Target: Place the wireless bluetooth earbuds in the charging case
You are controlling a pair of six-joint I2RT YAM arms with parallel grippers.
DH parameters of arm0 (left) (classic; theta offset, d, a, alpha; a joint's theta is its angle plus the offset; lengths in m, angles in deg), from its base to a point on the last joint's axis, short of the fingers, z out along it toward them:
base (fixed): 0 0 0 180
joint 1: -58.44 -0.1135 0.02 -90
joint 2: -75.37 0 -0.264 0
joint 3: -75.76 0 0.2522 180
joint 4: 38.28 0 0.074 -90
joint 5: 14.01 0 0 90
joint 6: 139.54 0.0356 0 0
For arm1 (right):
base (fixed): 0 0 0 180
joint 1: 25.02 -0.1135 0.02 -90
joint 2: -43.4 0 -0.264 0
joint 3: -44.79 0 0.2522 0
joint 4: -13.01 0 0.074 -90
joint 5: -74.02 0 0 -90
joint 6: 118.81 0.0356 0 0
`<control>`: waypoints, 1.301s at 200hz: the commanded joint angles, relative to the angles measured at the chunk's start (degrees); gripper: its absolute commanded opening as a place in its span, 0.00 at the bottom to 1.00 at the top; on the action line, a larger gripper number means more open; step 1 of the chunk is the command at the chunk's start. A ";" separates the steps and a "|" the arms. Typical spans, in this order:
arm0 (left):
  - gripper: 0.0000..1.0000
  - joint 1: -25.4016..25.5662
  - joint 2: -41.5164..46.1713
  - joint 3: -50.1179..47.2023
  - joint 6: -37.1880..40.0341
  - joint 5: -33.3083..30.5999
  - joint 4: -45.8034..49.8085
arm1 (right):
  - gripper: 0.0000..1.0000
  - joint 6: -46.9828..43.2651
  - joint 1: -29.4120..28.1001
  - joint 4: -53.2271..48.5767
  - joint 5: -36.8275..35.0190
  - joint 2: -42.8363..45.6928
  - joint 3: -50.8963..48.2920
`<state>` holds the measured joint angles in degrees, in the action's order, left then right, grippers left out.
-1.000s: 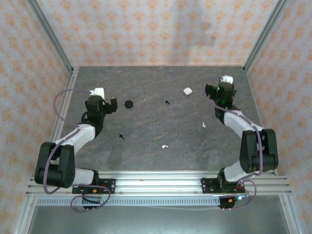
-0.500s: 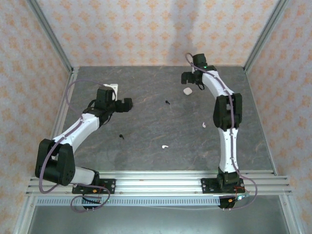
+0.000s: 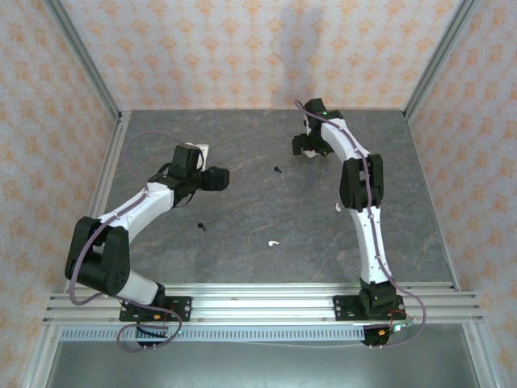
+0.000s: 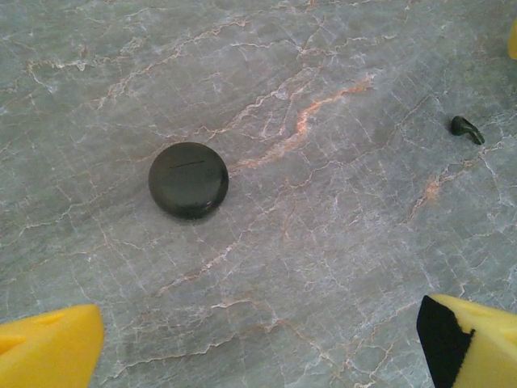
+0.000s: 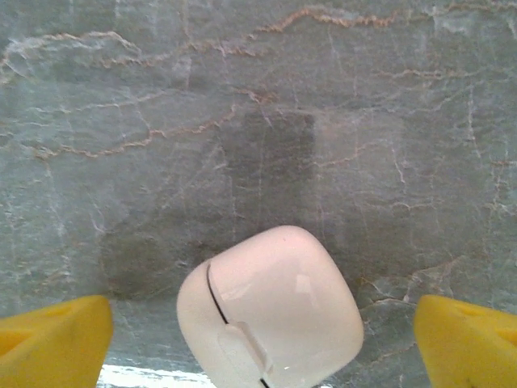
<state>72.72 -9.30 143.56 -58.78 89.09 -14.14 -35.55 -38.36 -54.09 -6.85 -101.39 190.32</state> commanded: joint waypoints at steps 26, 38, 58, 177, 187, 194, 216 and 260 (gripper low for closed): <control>1.00 1.05 -1.20 2.95 -1.18 0.52 2.27 | 0.85 -5.94 0.16 -2.57 -2.04 -1.18 1.29; 1.00 1.19 -1.38 3.16 -1.12 0.64 2.54 | 0.85 -6.97 0.16 -2.56 -2.10 -1.36 1.57; 1.00 1.27 -1.46 3.16 -1.09 0.65 2.81 | 0.87 -8.38 0.17 -2.56 -2.81 -1.95 2.41; 0.99 1.62 -3.91 5.48 -0.19 1.40 5.01 | 0.65 -10.67 0.21 -1.91 1.92 -4.96 6.19; 0.98 1.66 -4.18 5.76 -0.20 1.47 5.08 | 0.62 -10.33 0.17 -2.57 2.04 -4.93 6.19; 0.98 1.66 -4.36 5.97 -0.17 1.49 5.23 | 0.61 -10.09 0.16 -3.02 2.12 -4.82 6.19; 0.98 1.78 -4.70 6.47 -0.17 1.75 5.28 | 0.56 -9.29 0.16 -4.74 2.80 -4.54 6.09; 0.98 2.11 -4.24 6.48 -0.15 1.89 5.36 | 0.47 -6.12 0.16 -7.96 3.88 -3.47 5.54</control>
<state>74.27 -13.62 148.76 -59.15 90.60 -10.12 -44.09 -38.36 -57.41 -3.00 -104.43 195.24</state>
